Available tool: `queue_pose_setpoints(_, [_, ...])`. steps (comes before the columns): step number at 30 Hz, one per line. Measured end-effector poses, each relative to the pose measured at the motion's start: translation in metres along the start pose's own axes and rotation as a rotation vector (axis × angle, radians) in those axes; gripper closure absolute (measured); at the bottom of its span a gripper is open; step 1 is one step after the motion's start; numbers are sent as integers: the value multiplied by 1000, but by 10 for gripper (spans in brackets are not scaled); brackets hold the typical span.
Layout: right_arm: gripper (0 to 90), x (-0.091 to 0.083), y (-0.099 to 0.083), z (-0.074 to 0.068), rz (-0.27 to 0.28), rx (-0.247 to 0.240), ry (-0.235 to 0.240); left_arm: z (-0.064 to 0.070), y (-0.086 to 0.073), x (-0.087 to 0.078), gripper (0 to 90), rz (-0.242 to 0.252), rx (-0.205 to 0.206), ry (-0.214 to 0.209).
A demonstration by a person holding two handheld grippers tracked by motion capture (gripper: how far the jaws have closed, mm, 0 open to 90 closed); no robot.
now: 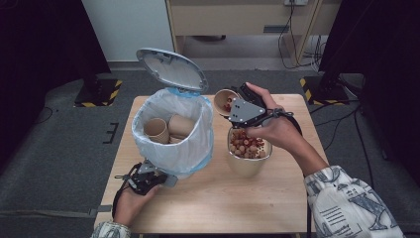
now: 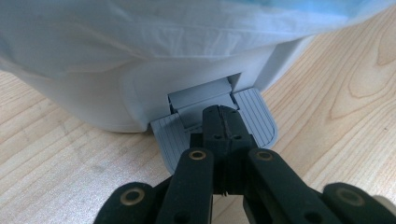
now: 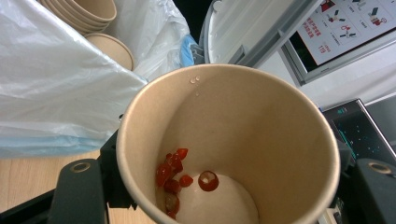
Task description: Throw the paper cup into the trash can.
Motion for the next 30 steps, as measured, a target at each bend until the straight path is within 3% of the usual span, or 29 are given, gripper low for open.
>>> queue_pose_setpoints(30, [293,10,22,1,38,39,24,0,0,0,899,5,-6,-1])
Point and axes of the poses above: each handheld gripper's, and its own axes: x roughly forward along the jaws, y roughly out of its top, z roughly to its right, the point moved 6 cm from there along x, roughly forward along the jaws, and after that the axes turned 13 degrees about z, right-handed, at the moved point
